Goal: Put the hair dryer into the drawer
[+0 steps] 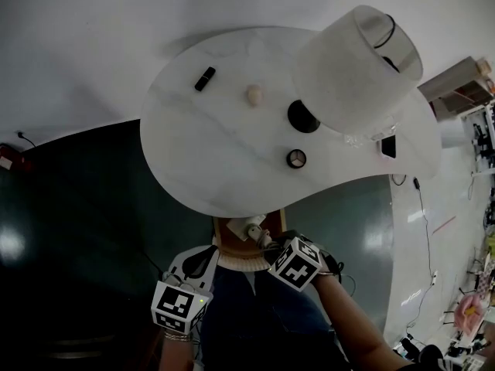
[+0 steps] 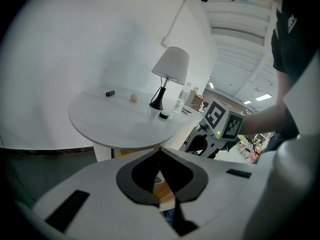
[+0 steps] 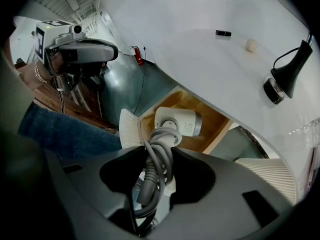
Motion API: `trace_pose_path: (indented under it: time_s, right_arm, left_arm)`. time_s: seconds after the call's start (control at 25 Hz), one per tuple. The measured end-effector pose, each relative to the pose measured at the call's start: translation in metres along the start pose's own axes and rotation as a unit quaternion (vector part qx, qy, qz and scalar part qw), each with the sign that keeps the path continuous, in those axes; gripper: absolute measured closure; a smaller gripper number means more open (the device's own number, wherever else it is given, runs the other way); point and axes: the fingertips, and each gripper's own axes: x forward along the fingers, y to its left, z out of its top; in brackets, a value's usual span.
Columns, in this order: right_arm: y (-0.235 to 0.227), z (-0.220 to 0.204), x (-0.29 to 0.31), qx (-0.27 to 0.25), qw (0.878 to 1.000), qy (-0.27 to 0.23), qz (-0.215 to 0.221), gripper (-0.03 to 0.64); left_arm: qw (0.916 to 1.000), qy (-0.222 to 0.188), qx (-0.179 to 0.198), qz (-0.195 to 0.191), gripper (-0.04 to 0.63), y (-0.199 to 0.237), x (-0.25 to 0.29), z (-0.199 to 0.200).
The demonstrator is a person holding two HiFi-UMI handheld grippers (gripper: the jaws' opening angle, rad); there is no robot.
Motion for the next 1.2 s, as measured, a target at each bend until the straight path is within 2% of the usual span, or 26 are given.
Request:
trace_pose_path:
  time_s: [0.6,0.84,1.2]
  right_arm:
    - [0.0,0.003,0.023,0.021,1.0,-0.015,-0.004,0.436]
    - [-0.006,0.006,0.031,0.028,0.999,-0.011,-0.017,0.436]
    - [-0.013,0.012,0.046,0.033,0.999,-0.006,-0.029,0.436]
  left_arm:
    - [0.9998,0.015,0.001,-0.012,0.58,0.004,0.011,-0.026]
    - [0.9997,0.018,0.007,-0.018,0.58,0.01,0.016,-0.031]
    - [0.9996,0.02,-0.002,-0.019,0.58,0.024,0.025,-0.034]
